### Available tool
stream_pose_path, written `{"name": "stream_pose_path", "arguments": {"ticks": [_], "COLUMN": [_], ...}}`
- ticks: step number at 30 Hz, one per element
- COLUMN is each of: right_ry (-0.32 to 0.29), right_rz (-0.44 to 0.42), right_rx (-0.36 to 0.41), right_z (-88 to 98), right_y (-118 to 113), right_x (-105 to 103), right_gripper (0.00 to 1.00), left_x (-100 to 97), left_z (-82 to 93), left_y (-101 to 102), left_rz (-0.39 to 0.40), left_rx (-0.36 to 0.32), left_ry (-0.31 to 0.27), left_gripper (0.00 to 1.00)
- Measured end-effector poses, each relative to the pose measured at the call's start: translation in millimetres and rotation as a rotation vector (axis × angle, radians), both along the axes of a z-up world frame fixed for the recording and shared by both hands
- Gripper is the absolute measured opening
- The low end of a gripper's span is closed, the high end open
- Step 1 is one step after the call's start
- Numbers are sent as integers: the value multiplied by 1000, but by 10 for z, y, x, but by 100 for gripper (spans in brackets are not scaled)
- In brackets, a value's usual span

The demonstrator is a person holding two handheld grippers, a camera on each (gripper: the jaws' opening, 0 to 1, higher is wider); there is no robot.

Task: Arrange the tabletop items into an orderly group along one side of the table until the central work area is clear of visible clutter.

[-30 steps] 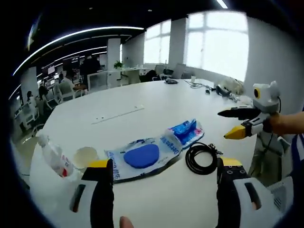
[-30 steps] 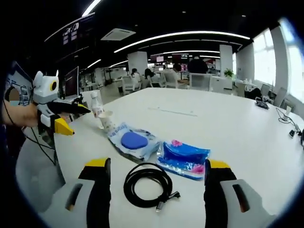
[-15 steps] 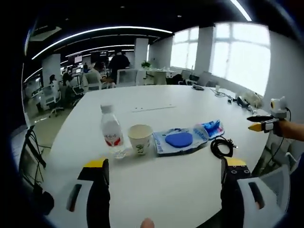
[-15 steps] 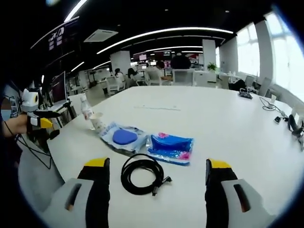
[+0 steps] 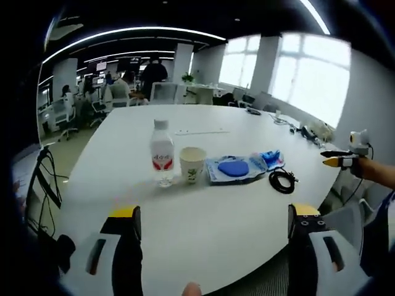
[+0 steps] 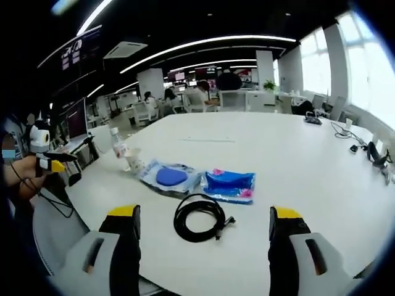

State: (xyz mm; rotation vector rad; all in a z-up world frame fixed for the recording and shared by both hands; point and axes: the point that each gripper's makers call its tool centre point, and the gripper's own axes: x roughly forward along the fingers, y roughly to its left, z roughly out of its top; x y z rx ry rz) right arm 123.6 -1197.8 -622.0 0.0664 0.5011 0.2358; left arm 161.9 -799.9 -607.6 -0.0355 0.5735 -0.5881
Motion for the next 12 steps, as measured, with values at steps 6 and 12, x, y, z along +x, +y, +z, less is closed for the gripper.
{"name": "stream_pose_path", "arguments": {"ticks": [6,12], "right_ry": [-1,16], "right_rz": [-28,-60], "right_rx": [-8,63], "right_z": [-37,-54], "right_y": [11,-14], "right_x": [-192,-251], "right_gripper": [85,84], "left_x": [-61,-114], "left_z": [-1,23], "left_y": [-12,-4], "left_rz": [-39,-22], "left_rx": [-30,-37], "left_ry": [-4,-3], "left_gripper": [96,96]}}
